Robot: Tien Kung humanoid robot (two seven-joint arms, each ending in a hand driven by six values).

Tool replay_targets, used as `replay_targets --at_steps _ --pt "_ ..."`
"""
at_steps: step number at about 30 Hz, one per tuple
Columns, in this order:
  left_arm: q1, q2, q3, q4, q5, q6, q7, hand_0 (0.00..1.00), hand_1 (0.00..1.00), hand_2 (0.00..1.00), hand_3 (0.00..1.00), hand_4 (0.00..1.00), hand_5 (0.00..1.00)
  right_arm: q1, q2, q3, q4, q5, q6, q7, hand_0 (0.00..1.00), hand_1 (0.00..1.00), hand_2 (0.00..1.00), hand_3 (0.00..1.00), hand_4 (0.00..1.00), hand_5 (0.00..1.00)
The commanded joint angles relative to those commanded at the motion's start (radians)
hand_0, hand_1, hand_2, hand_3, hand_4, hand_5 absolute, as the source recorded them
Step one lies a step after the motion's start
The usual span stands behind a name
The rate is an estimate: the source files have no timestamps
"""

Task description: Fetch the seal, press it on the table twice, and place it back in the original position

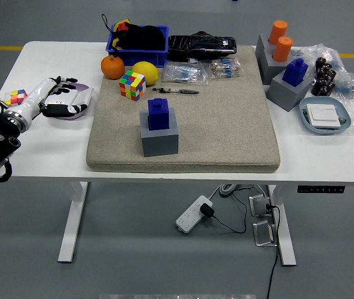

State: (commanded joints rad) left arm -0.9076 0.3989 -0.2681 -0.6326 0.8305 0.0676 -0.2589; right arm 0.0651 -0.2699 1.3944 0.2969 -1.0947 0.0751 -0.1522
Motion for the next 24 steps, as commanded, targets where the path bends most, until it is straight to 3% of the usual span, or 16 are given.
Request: replay_targets --at_steps 9,15,21,22,24 --pt "-0.007 -0.015 -0.026 -0.166 0.001 -0.031 0.014 0.894 0.949 0.967 0.966 0.998 0.271 -0.001 0.003 0.007 -0.001 -0.003 0.001 0.001 0.814 0.714 0.682 0.684 0.728 0.508" --pt "-0.01 -0.036 -0.031 -0.189 -0.01 -0.037 0.016 0.894 0.949 0.967 0.966 0.998 0.271 -0.002 0.005 0.008 -0.002 -0.004 0.002 0.001 0.814 0.714 0.682 0.684 0.728 0.508" --pt "-0.006 -0.071 -0.04 -0.187 -0.017 0.03 -0.035 0.878 0.935 0.958 0.943 0.998 0.25 0.0 0.006 0.004 -0.001 -0.002 0.002 0.002 0.814 0.714 0.682 0.685 0.727 0.508" --pt "-0.006 -0.077 -0.04 -0.183 -0.019 0.039 -0.042 0.815 0.779 0.749 0.834 0.998 0.002 0.001 0.006 0.004 -0.001 -0.001 0.002 0.002 0.814 0.714 0.682 0.684 0.727 0.507" --pt "-0.005 -0.094 -0.042 -0.169 -0.02 0.055 -0.053 0.815 0.779 0.749 0.834 0.998 0.002 0.003 0.006 0.0 0.0 0.001 0.001 0.002 0.814 0.714 0.682 0.684 0.727 0.507"
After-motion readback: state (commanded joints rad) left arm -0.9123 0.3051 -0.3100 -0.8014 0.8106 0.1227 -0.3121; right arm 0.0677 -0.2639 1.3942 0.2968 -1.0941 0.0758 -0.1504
